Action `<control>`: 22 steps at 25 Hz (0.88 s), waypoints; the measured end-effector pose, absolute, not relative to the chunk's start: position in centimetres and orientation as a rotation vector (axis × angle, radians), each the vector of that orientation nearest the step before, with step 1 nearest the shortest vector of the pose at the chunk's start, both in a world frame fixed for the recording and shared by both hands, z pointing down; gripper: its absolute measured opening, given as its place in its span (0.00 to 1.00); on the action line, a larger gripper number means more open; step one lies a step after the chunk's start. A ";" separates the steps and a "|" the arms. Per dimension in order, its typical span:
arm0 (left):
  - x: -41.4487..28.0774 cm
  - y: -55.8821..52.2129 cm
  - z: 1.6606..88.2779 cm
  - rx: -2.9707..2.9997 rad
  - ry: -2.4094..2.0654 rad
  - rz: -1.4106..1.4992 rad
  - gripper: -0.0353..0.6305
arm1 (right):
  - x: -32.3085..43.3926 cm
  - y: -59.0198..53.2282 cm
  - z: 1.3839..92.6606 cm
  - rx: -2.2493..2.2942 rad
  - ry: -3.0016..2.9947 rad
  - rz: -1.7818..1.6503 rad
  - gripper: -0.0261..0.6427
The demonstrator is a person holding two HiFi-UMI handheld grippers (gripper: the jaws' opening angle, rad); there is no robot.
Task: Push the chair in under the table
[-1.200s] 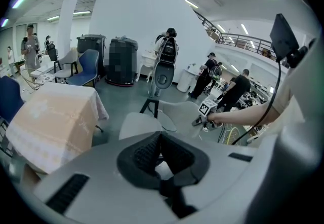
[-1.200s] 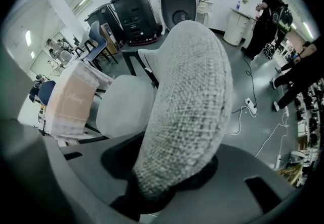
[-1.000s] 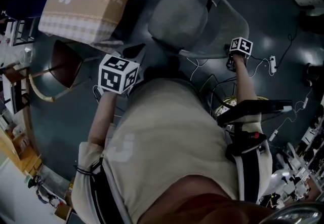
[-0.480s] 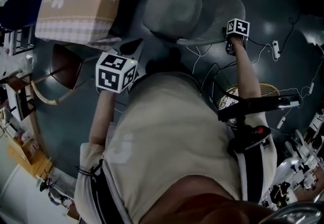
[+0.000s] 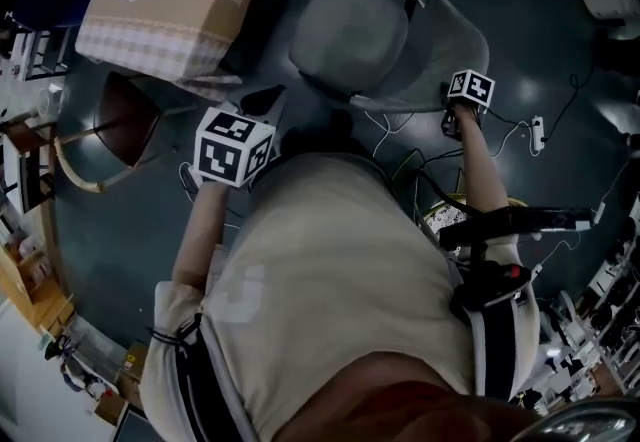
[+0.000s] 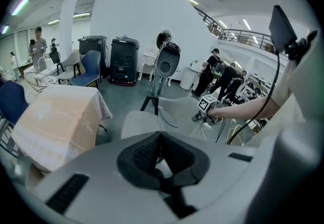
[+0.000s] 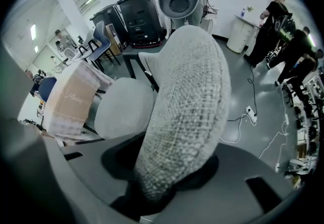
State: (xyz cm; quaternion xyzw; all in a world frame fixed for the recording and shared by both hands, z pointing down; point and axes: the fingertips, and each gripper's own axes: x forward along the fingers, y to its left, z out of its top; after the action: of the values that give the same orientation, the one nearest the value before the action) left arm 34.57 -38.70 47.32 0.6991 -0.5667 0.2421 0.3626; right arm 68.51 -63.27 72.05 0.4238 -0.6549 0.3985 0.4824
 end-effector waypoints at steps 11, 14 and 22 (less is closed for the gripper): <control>36.0 -41.7 47.0 1.840 -1.450 0.596 0.06 | 68.2 -62.1 71.8 1.069 -1.579 0.997 0.29; 36.5 -42.8 46.9 1.847 -1.452 0.596 0.06 | 68.4 -62.3 71.9 1.035 -1.597 0.985 0.29; 35.9 -43.4 47.1 1.823 -1.446 0.591 0.06 | 69.0 -63.0 71.8 0.987 -1.612 0.973 0.29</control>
State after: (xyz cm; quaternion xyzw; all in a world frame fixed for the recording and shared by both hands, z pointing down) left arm 35.89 -43.38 47.11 0.7079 -0.5615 0.2295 0.3618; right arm 69.00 -62.99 71.81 0.4058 -0.6625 0.4001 0.4861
